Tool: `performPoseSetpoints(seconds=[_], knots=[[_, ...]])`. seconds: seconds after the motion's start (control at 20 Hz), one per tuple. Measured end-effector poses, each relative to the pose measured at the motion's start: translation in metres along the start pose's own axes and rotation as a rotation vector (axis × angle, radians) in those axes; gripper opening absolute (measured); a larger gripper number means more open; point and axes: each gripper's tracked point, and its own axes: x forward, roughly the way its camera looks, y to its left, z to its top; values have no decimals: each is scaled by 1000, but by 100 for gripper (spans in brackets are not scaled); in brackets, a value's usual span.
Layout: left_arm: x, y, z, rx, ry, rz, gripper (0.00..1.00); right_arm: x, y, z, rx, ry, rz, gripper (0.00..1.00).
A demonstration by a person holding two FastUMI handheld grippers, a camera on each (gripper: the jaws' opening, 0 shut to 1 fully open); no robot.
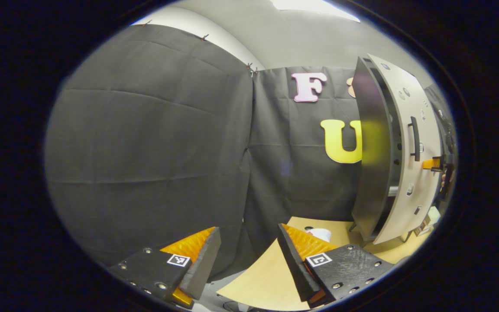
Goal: Open the cabinet door with the right hand, grasp the bottle in the cabinet with the left hand and place it on the coaster, then close the cabinet door with the right hand.
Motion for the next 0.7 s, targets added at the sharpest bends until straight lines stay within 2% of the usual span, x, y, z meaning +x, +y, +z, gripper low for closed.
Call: performPoseSetpoints(seconds=[0.05,0.4,0.7], knots=[[1,3,0,0,4,1,80,2,2,0,1,-7,-6,98],[9,-3,15,6,-11,-54,81,1,5,3,-18,-22,-29,98],[8,-52,39,10,-47,-128,80,-56,-14,25,-50,-76,-7,98]])
